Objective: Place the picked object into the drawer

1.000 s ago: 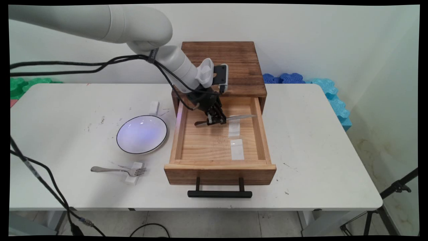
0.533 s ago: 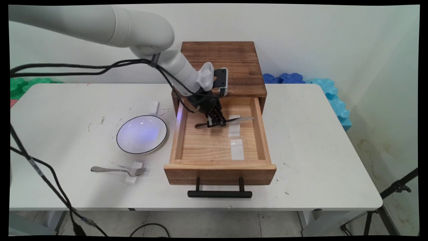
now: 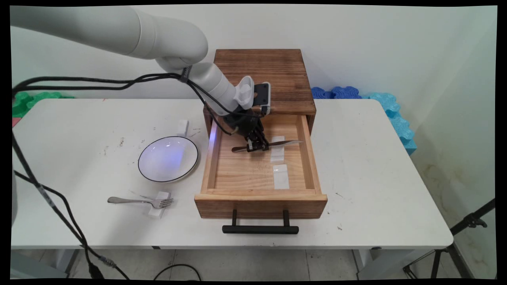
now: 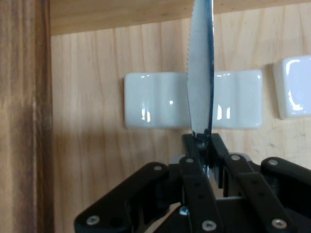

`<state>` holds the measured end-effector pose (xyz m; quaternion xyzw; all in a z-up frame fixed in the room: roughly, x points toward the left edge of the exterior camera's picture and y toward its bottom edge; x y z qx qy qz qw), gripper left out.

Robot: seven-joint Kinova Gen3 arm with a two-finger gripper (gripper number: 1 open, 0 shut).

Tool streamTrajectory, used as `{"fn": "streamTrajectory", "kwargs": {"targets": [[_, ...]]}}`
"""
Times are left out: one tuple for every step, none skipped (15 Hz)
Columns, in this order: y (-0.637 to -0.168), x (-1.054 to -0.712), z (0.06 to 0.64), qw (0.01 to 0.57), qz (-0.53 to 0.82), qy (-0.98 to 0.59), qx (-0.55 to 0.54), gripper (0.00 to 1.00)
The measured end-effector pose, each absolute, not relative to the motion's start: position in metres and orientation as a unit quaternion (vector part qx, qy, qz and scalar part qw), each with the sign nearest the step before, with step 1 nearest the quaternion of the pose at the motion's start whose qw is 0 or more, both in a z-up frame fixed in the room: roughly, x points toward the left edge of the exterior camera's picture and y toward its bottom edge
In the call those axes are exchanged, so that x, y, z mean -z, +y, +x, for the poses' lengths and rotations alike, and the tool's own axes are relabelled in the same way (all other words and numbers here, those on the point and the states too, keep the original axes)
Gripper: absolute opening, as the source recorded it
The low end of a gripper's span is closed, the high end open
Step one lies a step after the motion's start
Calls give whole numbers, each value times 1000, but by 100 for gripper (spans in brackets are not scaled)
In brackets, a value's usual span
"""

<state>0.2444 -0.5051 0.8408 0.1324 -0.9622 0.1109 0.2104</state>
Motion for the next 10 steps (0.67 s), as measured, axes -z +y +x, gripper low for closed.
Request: {"fn": "streamTrajectory", "kwargs": {"targets": [[-505,-840,245,211,133,-962,-111,0],[-506,-839,245,212,133,-962,-110,0],[-506,-838,245,212,133,-962,-110,100],[-505,-837,245,213,134,-962,-110,100],[-505,-836,245,214,134,-962,-109,100],[-505,-836,245,214,134,-961,-109,100],[-505,-835,245,215,134,-961,-109,100],[-505,-835,245,215,134,-961,-109,100],[-505,-834,245,216,134,-961,-109,100],[-505,-832,245,216,133,-961,-109,100]]}}
